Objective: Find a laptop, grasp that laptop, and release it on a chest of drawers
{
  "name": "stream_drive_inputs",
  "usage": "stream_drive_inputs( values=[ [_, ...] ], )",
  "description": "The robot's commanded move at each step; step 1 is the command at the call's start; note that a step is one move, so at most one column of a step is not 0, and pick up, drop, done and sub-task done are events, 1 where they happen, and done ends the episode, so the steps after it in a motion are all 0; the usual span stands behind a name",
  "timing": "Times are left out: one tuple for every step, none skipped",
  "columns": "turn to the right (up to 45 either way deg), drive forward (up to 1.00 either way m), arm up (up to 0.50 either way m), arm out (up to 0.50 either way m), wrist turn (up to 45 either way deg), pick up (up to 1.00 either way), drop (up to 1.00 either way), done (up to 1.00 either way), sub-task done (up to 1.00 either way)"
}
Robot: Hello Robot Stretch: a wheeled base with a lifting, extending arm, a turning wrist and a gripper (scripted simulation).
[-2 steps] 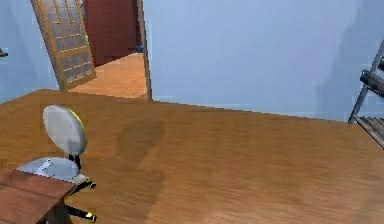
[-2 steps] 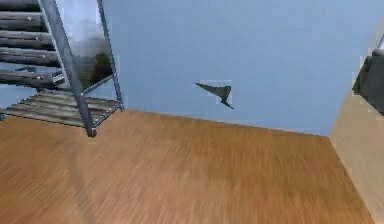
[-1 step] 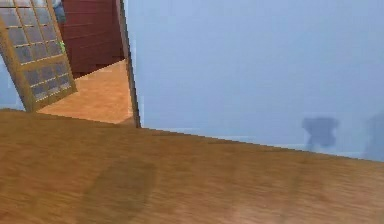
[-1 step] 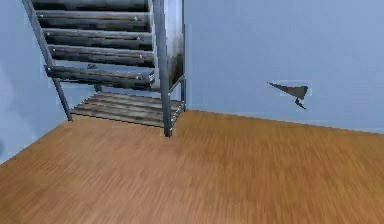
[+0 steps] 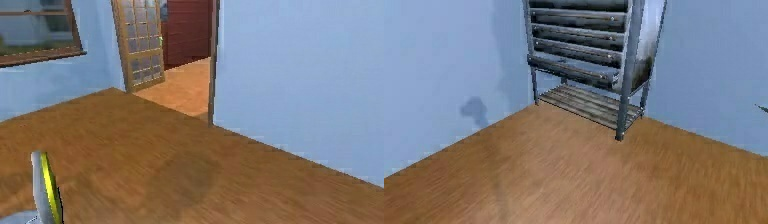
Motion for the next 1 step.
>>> stream_drive_inputs(
  values=[
    [0.0,0.85,0.00,0.00,0.0,0.00,0.00,0.00,0.00]
  ],
)
